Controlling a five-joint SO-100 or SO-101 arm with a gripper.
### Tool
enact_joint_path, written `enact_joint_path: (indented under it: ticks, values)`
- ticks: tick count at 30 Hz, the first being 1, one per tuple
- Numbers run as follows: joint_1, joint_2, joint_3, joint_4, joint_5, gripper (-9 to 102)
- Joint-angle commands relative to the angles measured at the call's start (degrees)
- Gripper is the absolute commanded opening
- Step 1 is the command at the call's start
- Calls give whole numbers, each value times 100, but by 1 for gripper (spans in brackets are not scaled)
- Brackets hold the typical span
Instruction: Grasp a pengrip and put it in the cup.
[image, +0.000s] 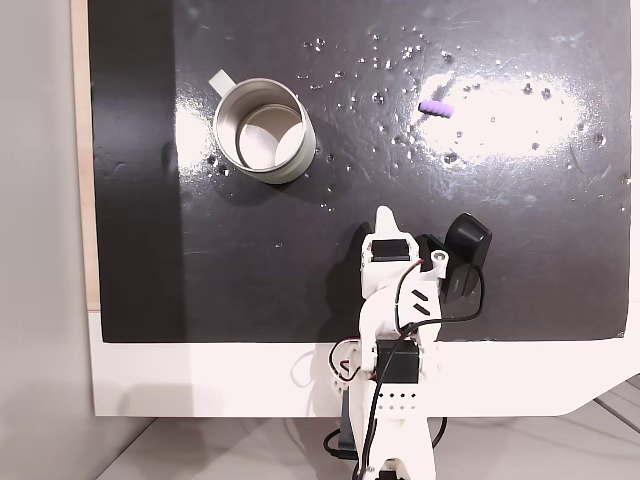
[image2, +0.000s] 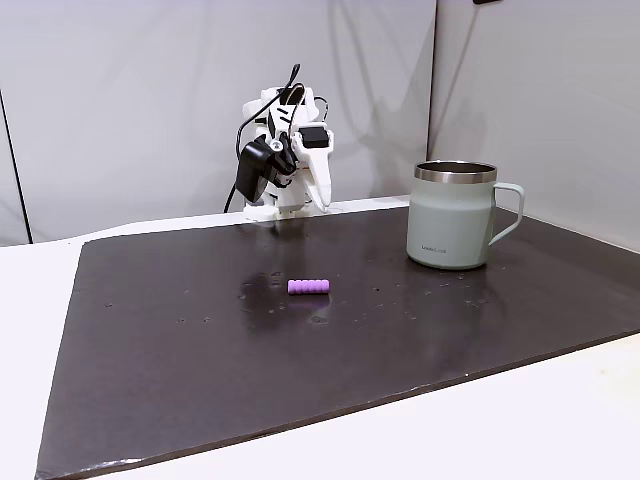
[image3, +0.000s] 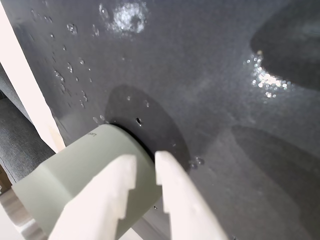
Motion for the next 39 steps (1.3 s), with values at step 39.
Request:
enact_joint_path:
  ticks: [39]
  values:
    - [378, -8104, -7559, 879, 563, 12]
